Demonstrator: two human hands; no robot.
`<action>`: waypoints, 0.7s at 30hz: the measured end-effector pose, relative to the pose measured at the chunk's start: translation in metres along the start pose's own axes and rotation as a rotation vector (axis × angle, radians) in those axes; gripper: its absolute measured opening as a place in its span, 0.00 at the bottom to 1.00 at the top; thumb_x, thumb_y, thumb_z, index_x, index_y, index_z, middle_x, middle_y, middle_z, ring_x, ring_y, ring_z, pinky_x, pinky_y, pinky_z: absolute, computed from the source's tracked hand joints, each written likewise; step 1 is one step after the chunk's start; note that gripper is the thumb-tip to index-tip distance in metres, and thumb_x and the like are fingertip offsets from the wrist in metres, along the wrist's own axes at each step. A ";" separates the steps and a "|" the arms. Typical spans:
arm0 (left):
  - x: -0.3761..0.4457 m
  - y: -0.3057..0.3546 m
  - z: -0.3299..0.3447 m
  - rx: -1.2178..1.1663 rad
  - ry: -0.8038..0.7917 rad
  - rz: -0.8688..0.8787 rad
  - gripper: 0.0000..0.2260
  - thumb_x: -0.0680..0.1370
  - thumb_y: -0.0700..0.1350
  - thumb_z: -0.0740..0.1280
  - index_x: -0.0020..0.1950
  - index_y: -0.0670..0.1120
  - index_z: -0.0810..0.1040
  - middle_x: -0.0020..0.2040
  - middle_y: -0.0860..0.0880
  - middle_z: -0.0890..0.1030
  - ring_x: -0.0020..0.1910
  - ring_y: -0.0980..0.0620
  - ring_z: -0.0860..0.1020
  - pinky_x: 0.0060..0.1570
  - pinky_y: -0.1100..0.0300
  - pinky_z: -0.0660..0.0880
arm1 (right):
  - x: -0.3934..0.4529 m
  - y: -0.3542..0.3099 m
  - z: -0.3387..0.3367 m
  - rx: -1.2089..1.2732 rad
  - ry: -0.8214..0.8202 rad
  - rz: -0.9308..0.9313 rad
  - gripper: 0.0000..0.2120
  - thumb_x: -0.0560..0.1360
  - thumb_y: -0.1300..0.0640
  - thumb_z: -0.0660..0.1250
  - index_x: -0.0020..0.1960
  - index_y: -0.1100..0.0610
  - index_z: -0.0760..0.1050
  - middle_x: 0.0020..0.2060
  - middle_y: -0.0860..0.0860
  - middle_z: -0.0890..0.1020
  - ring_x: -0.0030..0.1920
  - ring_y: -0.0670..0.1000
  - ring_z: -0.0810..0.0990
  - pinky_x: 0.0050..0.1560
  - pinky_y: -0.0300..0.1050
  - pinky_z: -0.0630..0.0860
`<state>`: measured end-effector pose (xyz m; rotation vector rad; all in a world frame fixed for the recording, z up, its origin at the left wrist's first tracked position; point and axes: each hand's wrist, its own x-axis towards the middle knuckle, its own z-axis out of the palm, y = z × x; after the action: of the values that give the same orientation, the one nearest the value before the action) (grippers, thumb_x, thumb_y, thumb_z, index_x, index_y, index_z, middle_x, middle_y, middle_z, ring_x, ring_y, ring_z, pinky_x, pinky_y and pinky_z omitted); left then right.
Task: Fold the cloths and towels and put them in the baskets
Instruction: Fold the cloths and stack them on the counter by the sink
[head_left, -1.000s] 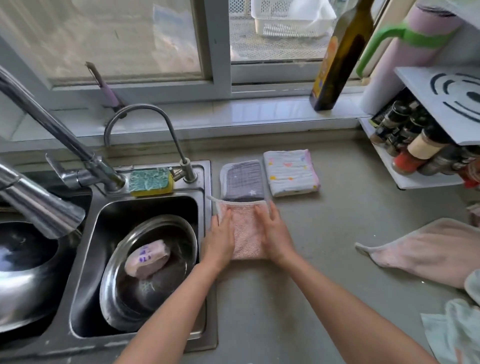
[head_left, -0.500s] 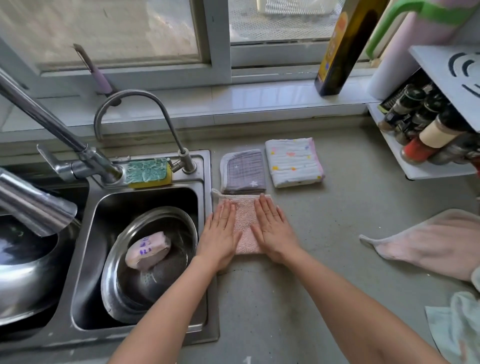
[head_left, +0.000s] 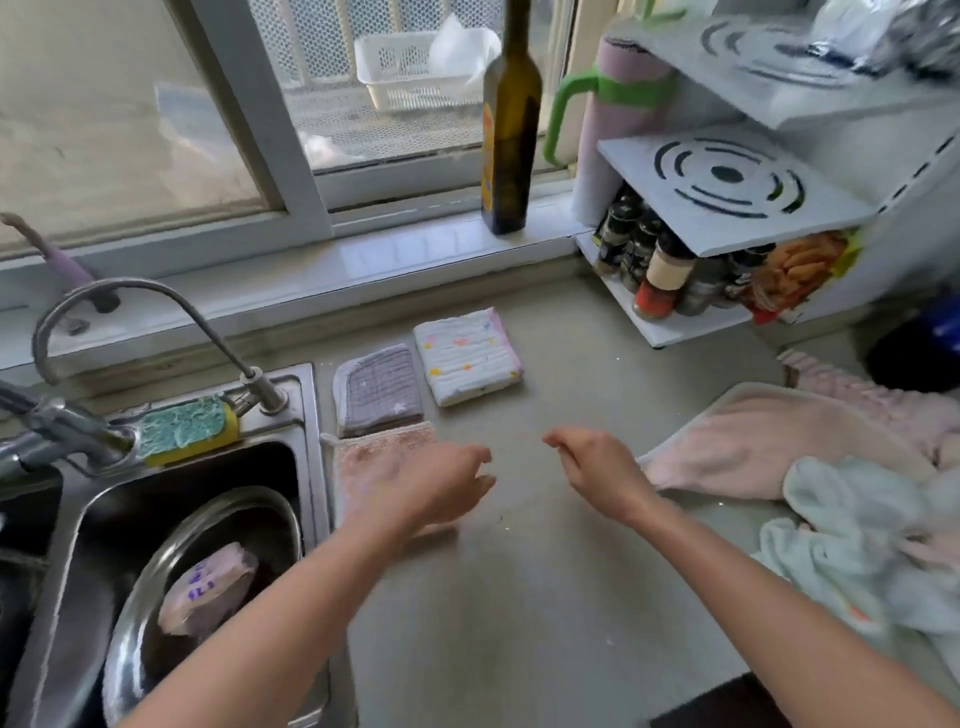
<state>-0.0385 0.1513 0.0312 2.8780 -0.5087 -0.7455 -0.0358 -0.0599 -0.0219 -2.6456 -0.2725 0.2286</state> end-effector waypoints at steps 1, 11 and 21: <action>0.012 0.020 0.000 -0.060 -0.020 0.048 0.18 0.81 0.53 0.58 0.70 0.50 0.70 0.67 0.49 0.75 0.65 0.47 0.73 0.61 0.55 0.69 | -0.002 0.021 -0.017 -0.044 -0.009 0.063 0.16 0.76 0.62 0.61 0.62 0.56 0.76 0.58 0.55 0.81 0.57 0.58 0.79 0.56 0.51 0.74; 0.115 0.164 0.042 -0.364 0.002 0.060 0.25 0.80 0.46 0.63 0.75 0.43 0.62 0.70 0.43 0.70 0.68 0.44 0.69 0.64 0.56 0.66 | -0.037 0.171 -0.101 -0.321 -0.084 0.306 0.19 0.77 0.62 0.59 0.67 0.55 0.69 0.66 0.54 0.71 0.66 0.56 0.69 0.64 0.47 0.67; 0.112 0.206 0.065 -0.810 0.014 0.006 0.04 0.72 0.36 0.69 0.39 0.43 0.80 0.36 0.44 0.77 0.37 0.44 0.80 0.36 0.49 0.80 | -0.018 0.204 -0.106 -0.594 -0.430 -0.153 0.27 0.77 0.67 0.56 0.74 0.52 0.59 0.78 0.53 0.46 0.77 0.53 0.41 0.74 0.48 0.46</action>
<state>-0.0377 -0.0827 -0.0337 2.1211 -0.1488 -0.7129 0.0001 -0.2876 -0.0220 -3.1054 -0.7848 0.7716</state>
